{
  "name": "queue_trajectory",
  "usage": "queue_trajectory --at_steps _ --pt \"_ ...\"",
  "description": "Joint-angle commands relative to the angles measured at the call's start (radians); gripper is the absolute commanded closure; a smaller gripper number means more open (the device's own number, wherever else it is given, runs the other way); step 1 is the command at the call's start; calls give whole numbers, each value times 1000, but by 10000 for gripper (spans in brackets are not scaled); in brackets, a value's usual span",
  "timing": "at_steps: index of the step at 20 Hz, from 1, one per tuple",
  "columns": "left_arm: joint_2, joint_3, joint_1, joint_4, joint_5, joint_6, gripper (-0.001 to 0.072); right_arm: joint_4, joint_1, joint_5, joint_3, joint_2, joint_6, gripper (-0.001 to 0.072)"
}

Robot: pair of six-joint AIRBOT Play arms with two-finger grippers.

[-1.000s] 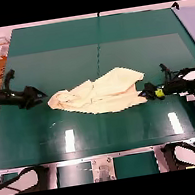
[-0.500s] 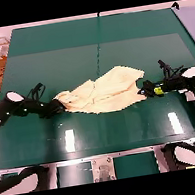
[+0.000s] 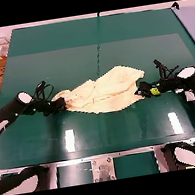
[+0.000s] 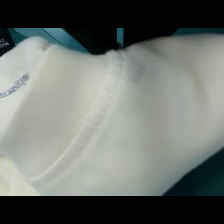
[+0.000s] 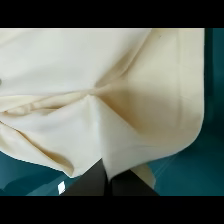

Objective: Fold the shirts.

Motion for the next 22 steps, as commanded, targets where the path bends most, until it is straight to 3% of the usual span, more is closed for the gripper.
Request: queue_trajectory --at_steps 1,4,7,10,17,19,22 --pt "33 3 -4 14 -37 -5 681 0 0 0 1 0 0 700" --pt "95 81 -2 45 -127 1 681 2 -18 15 40 1 1 700" --pt "159 290 -1 50 -229 1 681 25 -53 173 232 16 5 700" --pt "216 620 -1 51 -301 -2 681 93 -111 299 548 91 47 700" --pt "241 1450 -1 96 -288 -26 681 114 -299 307 1382 205 223 700" --pt "304 1478 -1 96 -205 -24 681 114 -312 285 1453 243 234 700" --pt "381 1421 -1 117 -202 1 681 111 -312 275 1403 309 234 700"
